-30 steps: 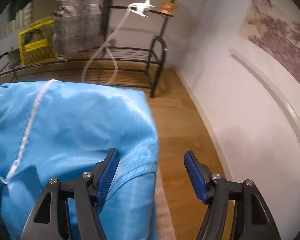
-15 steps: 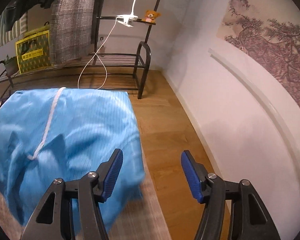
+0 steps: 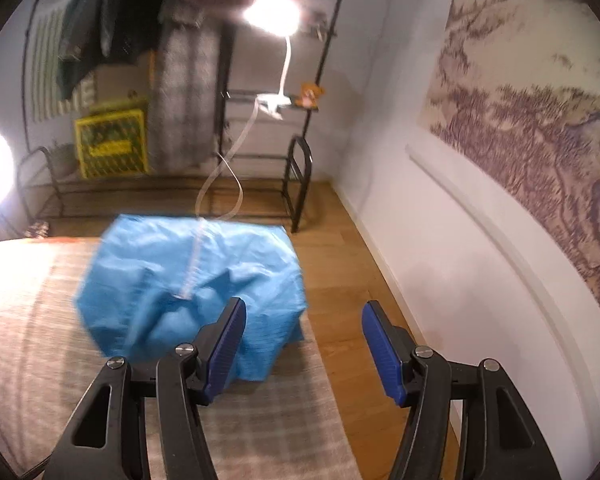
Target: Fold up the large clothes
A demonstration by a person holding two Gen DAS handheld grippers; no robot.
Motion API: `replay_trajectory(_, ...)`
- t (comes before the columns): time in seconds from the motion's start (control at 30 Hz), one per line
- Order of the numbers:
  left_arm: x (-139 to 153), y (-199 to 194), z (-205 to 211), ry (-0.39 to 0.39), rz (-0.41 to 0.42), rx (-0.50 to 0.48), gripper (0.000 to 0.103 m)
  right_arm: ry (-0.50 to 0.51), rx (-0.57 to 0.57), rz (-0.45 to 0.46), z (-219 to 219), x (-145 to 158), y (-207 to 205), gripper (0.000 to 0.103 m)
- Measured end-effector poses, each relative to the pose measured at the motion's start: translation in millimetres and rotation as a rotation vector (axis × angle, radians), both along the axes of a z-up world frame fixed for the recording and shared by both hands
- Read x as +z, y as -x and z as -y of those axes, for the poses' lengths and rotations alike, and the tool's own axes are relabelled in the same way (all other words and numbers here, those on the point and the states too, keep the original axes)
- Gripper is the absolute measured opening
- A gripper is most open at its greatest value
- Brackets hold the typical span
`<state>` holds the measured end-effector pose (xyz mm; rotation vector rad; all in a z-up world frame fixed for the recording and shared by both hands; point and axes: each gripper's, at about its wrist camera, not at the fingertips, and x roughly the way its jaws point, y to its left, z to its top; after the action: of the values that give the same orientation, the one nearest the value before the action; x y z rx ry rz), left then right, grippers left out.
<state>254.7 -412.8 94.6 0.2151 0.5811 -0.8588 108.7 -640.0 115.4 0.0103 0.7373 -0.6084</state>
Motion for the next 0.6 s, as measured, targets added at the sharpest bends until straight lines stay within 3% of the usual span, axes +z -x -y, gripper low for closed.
replay_trajectory(0.13,34.2,32.4,-33.6,0.041,0.04,-0.013,0.047,0.004,0.035,0.069,-41.1,39.4,30.5,0.062)
replay_trajectory(0.27,67.5,66.7,-70.3,0.087,0.086,-0.01,0.06,0.02,0.072,0.126,-90.4,78.2,64.4,0.062)
replay_trajectory(0.6,137.3,143.8,-151.5,0.138,0.201,0.004,0.063,0.075,0.139,0.199,-173.6,145.9,143.6,0.063)
